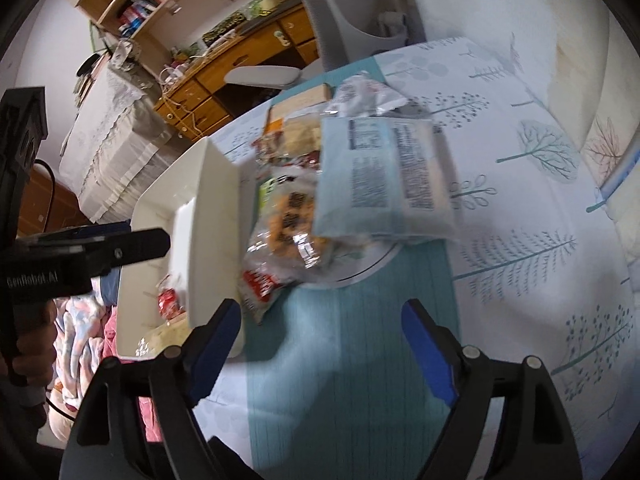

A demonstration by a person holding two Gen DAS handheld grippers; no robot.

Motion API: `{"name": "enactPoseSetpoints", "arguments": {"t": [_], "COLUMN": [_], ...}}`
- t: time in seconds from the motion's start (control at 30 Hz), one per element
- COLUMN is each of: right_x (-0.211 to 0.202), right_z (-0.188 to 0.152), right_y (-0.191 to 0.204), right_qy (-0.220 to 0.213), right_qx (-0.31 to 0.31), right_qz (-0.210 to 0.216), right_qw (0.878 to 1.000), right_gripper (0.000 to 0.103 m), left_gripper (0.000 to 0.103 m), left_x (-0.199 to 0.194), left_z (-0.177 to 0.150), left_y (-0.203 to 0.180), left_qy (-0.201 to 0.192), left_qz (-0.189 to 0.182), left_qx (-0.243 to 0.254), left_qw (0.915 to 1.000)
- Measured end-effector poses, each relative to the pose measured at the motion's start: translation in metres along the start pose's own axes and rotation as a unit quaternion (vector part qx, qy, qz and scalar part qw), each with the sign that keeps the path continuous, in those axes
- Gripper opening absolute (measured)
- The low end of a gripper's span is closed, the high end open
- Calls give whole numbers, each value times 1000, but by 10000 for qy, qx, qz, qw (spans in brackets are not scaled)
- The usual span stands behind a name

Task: Organize snacks
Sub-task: 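Grasp the orange-snack bag with the left tool while the right grasps the blue packet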

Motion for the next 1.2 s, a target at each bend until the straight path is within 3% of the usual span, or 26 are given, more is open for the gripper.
{"name": "enactPoseSetpoints", "arguments": {"t": [0.2,0.47,0.83,1.2], "right_x": [6,21,52,74], "right_z": [14,31,60,74], "right_y": [-37,-78,-110,-108], "right_qy": [125,101,202,403], "right_qx": [560,1204,1054,496], "right_qz": [296,470,256,148], "right_qw": [9979,9916,9939,9978], "right_gripper": [85,85,85,85], "left_gripper": [89,89,92,97], "left_x": [25,69,113,142], "left_z": [16,25,31,37], "left_y": [-33,-59,-80,-89], "left_qy": [274,725,1175,1430], "left_qz": [380,556,746,732], "left_qx": [432,660,756,680], "left_qw": [9980,9936,9874,9847]}}
Point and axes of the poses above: each gripper's, at about its wrist camera, not at the fingertips, and x roughly the way its jaws point, y to its left, z to its top, the point moved 5 cm from there along x, roughly the way its jaws point, and after that the axes turned 12 degrees about z, right-handed, at the moved point
